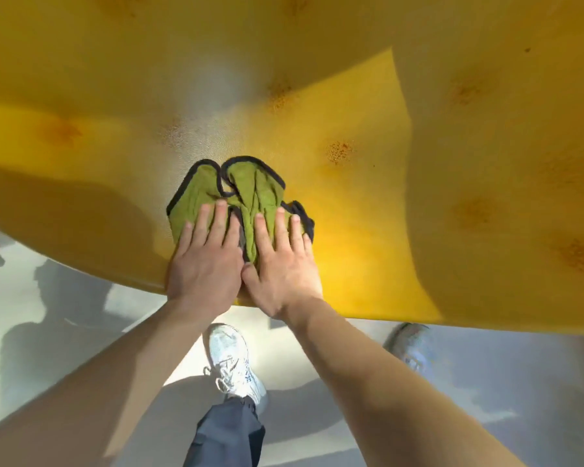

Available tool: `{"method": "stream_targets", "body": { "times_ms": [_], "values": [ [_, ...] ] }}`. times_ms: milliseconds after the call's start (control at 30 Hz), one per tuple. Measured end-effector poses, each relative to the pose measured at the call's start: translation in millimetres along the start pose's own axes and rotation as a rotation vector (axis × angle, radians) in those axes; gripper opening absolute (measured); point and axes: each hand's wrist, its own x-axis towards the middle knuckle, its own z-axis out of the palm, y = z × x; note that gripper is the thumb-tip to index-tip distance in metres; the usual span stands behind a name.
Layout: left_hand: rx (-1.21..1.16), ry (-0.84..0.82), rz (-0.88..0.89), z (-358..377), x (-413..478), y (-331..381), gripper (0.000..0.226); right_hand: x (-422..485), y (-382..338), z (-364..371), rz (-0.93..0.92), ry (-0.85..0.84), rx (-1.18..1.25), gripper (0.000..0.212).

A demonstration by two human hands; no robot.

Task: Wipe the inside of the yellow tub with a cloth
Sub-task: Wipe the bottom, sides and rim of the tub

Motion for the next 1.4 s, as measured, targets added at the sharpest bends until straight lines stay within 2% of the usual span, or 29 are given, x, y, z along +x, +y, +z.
{"method": "stream_targets", "body": {
  "times_ms": [100,267,367,433,533,600,667,767,867,967,1067,1133,1233,1333,1400],
  "values": [
    [-0.079,-0.050,0.069,-3.6,5.5,36.9,0.060,-21.0,33.9,-6.4,0.066,0.027,-0.109,0.069],
    [-0.363,-0.111,0.342,-12.2,-11.8,185.6,0.055,-107.8,153.4,-54.7,0.337,0.083,-0.300,0.074],
    [-0.366,-0.148,0.402,-17.9,-21.9,215.8,0.062,-123.5,159.9,-57.4,0.492,0.097,-0.279,0.071],
    [-0.304,-0.096,0.349,-6.7,-19.1,187.6,0.061,-102.6,142.0,-51.6,0.404,0.066,-0.211,0.067],
    [-0.257,0.001,0.154,8.9,-23.8,123.5,0.053,-62.0,104.1,-39.9,0.177,-0.087,-0.128,0.078],
    [-0.222,-0.053,0.101,12.5,-24.2,99.1,0.051,-49.3,85.6,-36.8,0.096,-0.137,-0.142,0.075],
    [-0.226,-0.126,0.073,9.2,-20.1,104.1,0.055,-51.9,84.6,-40.1,0.083,-0.139,-0.159,0.068],
    [-0.241,-0.157,0.100,-6.9,-17.5,153.8,0.058,-75.9,118.3,-62.2,0.156,-0.138,-0.202,0.063],
    [-0.266,-0.219,0.255,-27.9,-22.2,227.2,0.068,-120.6,170.1,-95.0,0.260,-0.106,-0.334,0.057],
    [-0.372,-0.170,0.409,-53.8,-22.3,305.3,0.065,-168.7,215.8,-145.9,0.366,-0.116,-0.556,0.057],
    [-0.599,-0.133,0.501,-90.3,-0.7,373.7,0.058,-189.8,248.6,-202.3,0.515,0.038,-0.777,0.061],
    [-0.610,-0.130,0.534,-103.1,19.9,402.1,0.060,-183.8,258.8,-215.9,0.556,0.134,-0.826,0.062],
    [-0.462,-0.102,0.536,-89.4,33.7,393.5,0.075,-154.3,253.2,-192.6,0.553,0.171,-0.725,0.060],
    [-0.433,-0.092,0.384,-57.6,28.1,328.7,0.083,-120.5,231.1,-145.9,0.457,0.150,-0.525,0.062],
    [-0.351,-0.063,0.319,-42.2,19.9,276.4,0.078,-103.3,210.4,-118.8,0.326,0.120,-0.374,0.069]
  ]
}}
